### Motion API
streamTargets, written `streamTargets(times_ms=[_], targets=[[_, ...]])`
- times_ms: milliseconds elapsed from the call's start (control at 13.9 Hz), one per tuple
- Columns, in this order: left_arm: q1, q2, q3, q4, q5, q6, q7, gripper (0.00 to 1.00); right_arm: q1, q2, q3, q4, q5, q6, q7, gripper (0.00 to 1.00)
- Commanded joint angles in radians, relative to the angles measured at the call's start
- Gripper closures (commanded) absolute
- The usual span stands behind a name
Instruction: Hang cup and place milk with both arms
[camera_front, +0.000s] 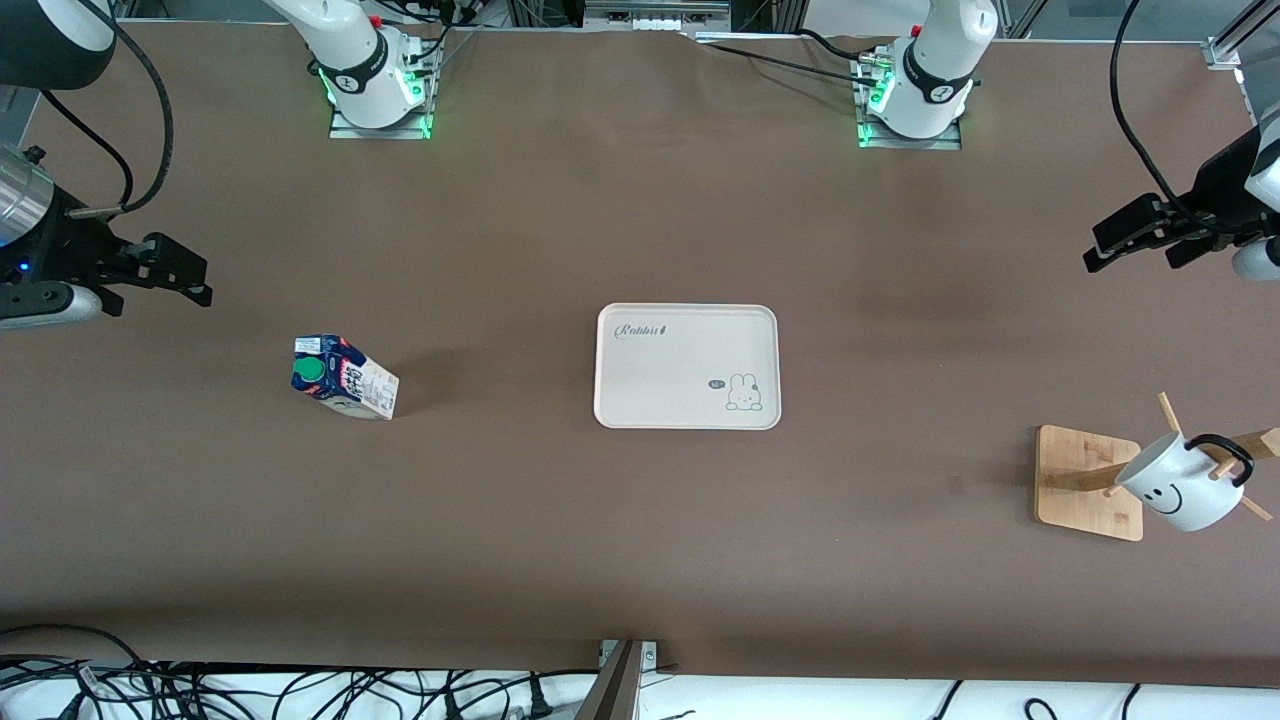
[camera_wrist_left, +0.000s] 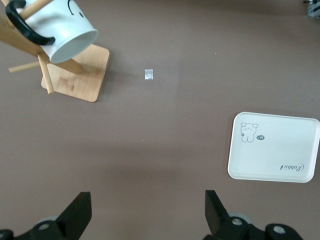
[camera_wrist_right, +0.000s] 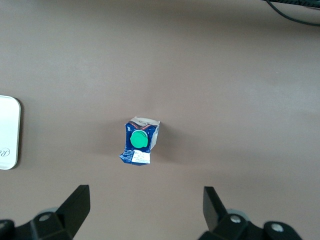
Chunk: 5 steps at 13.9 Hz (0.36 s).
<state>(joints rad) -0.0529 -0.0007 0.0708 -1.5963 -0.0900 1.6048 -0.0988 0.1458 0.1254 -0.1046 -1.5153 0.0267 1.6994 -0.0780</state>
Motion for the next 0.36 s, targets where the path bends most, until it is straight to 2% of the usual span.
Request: streamTargets(times_ms=[0, 287], targets=[[0.005, -0.018, 0.004, 0.004, 0.029, -0.119, -0.015, 0.0, -0.006, 0.011, 0.0, 0.026, 0.007, -0.014, -0.016, 0.0], [0.002, -0.015, 0.003, 0.006, 0.042, -0.118, 0.01, 0.0, -0.006, 0.011, 0.0, 0.026, 0.009, -0.015, -0.016, 0.0]])
